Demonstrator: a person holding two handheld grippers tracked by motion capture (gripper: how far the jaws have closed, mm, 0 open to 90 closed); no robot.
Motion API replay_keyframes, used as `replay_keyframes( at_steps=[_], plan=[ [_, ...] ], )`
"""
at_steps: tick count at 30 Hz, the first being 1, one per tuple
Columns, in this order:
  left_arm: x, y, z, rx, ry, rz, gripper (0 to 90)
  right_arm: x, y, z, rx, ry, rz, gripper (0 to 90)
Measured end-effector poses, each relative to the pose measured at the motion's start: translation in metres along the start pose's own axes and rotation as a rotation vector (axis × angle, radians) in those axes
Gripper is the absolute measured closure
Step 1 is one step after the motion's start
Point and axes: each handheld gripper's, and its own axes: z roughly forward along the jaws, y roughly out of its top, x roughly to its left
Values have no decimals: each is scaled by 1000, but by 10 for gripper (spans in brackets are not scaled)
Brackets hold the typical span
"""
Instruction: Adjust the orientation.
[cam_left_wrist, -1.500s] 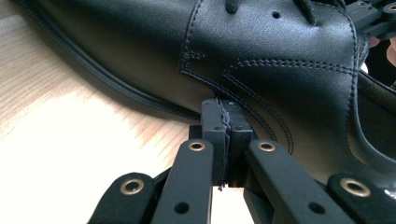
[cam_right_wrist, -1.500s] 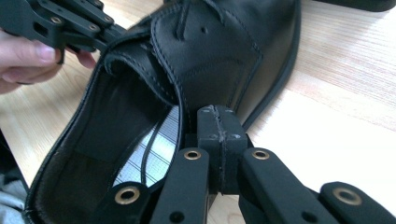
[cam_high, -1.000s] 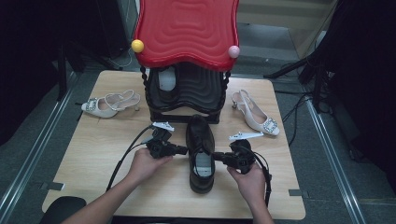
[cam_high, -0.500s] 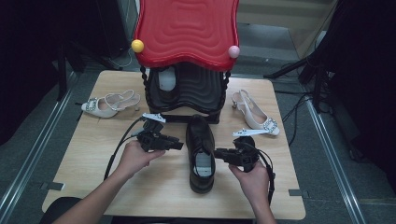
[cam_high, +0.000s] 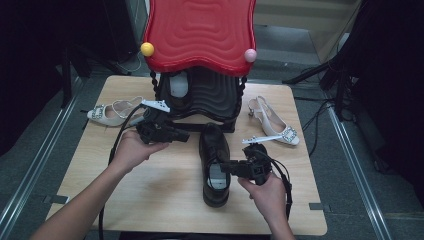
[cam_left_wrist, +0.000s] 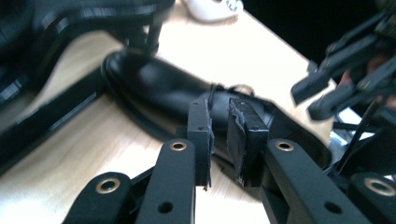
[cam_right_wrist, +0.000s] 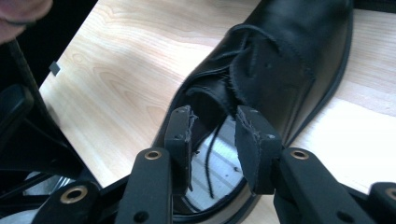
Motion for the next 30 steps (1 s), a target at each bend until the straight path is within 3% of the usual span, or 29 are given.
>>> replay_keyframes(
  at_steps=[9,17,30],
  plan=[
    [-6,38,-25,-39,35,65,799,16,7,10,36,-5,-43,666],
    [-2,70,-41,-57,36,54,807,23,10,25,70,-47,-84,637],
    [-10,106,-52,-52,44,98,811,37,9,48,127,-60,-106,610]
  ],
)
